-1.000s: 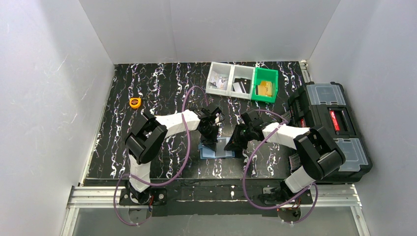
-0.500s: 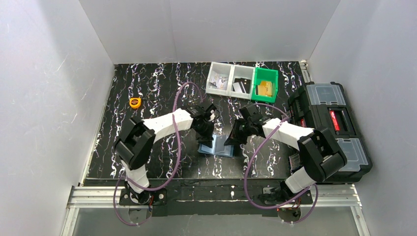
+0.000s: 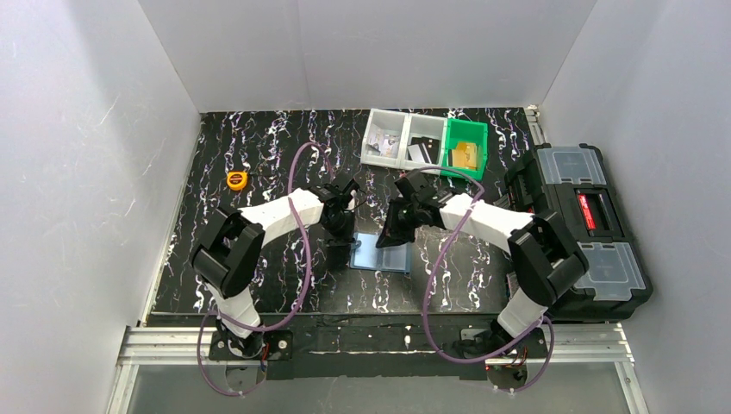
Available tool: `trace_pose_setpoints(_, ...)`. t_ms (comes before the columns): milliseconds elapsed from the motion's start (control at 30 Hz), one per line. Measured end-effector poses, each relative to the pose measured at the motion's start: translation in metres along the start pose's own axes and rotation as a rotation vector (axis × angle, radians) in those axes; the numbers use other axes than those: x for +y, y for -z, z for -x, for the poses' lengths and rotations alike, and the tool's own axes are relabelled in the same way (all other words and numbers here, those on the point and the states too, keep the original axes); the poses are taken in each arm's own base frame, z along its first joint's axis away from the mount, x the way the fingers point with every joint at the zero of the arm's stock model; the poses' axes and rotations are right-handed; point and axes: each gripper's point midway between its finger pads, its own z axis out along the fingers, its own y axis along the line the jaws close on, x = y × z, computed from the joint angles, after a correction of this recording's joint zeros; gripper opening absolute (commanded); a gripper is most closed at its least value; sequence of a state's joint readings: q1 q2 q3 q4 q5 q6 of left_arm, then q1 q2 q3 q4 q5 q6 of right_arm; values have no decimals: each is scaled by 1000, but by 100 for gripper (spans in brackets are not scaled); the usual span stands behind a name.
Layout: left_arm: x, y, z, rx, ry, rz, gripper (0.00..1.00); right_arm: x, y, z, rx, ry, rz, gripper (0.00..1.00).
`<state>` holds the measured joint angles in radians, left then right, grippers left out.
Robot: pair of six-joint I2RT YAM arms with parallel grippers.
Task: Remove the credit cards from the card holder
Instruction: Remove the credit card from the card holder.
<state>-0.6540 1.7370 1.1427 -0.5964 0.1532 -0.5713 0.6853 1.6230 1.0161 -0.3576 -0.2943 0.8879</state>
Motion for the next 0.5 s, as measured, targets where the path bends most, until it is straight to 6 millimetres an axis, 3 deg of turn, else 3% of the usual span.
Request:
trace_pose_setpoints(267, 1, -3, 0, 7, -9, 4, 0, 14, -17, 3, 33, 25, -6, 45)
trace_pose_setpoints(500, 4, 17, 2, -33, -4, 4, 0, 15, -20, 3, 44, 24, -7, 68)
